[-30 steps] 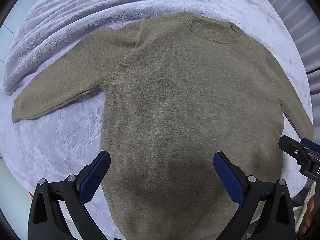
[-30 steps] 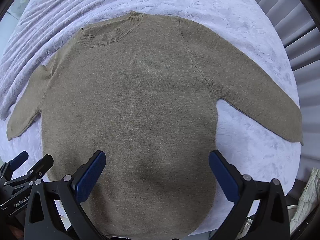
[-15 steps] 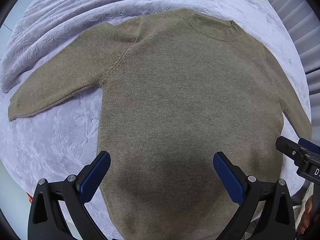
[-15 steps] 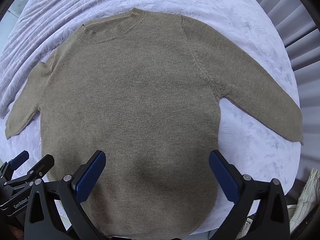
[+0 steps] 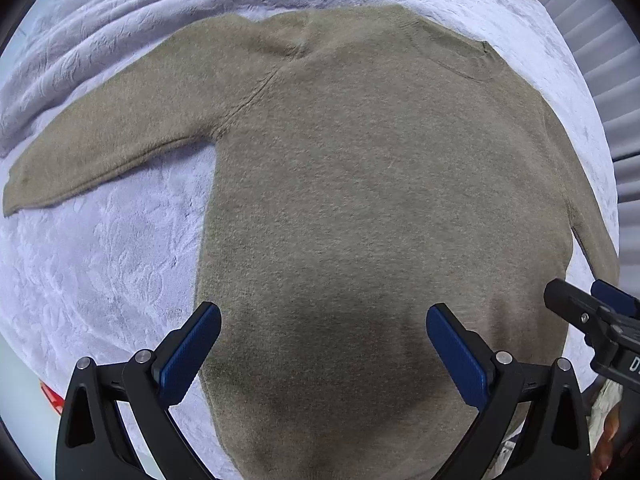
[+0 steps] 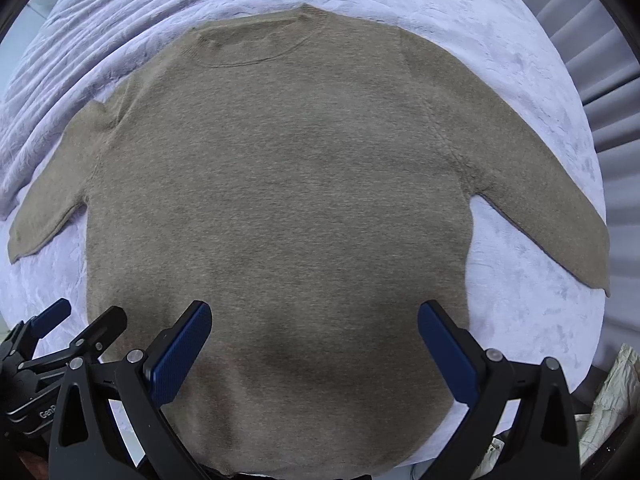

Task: Fold small clothes
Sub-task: 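Move the left tool to the sleeve cuff and close on it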

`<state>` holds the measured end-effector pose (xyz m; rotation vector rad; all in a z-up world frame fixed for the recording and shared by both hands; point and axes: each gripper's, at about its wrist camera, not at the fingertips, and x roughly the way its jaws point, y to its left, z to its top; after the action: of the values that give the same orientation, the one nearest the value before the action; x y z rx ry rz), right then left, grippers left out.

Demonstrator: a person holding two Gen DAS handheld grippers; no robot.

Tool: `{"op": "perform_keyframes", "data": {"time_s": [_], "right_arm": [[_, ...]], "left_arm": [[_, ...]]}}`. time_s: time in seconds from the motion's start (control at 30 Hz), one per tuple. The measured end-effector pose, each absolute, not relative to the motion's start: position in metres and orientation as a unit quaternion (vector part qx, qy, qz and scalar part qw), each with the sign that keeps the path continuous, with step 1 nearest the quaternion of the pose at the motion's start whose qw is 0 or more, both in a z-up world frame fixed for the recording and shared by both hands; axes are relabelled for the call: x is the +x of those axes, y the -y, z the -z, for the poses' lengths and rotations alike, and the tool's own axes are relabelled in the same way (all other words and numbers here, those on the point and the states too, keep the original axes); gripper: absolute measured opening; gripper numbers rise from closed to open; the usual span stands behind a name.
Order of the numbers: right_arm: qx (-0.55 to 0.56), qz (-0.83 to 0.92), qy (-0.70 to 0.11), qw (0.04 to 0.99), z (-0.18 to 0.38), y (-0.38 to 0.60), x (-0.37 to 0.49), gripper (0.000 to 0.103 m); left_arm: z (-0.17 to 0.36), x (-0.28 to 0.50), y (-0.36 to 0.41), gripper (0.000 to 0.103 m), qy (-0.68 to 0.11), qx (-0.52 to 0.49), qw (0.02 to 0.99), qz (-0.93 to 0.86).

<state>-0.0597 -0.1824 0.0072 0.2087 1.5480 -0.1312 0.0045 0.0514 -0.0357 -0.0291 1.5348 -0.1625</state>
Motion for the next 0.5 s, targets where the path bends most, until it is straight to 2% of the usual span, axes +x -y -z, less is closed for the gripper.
{"op": "perform_keyframes", "data": {"time_s": [0.2, 0.5], "right_arm": [[0.073, 0.034, -0.701, 0.708, -0.005, 0.149, -0.055, 0.103], [0.063, -0.013, -0.705, 0.706, 0.006, 0.092, -0.051, 0.103]], "left_arm": [[0.045, 0.016, -0.122, 0.103, -0.671, -0.103, 0.733, 0.053], [0.064, 0.047, -0.273, 0.103, -0.599, -0.207, 0.772, -0.038]]}}
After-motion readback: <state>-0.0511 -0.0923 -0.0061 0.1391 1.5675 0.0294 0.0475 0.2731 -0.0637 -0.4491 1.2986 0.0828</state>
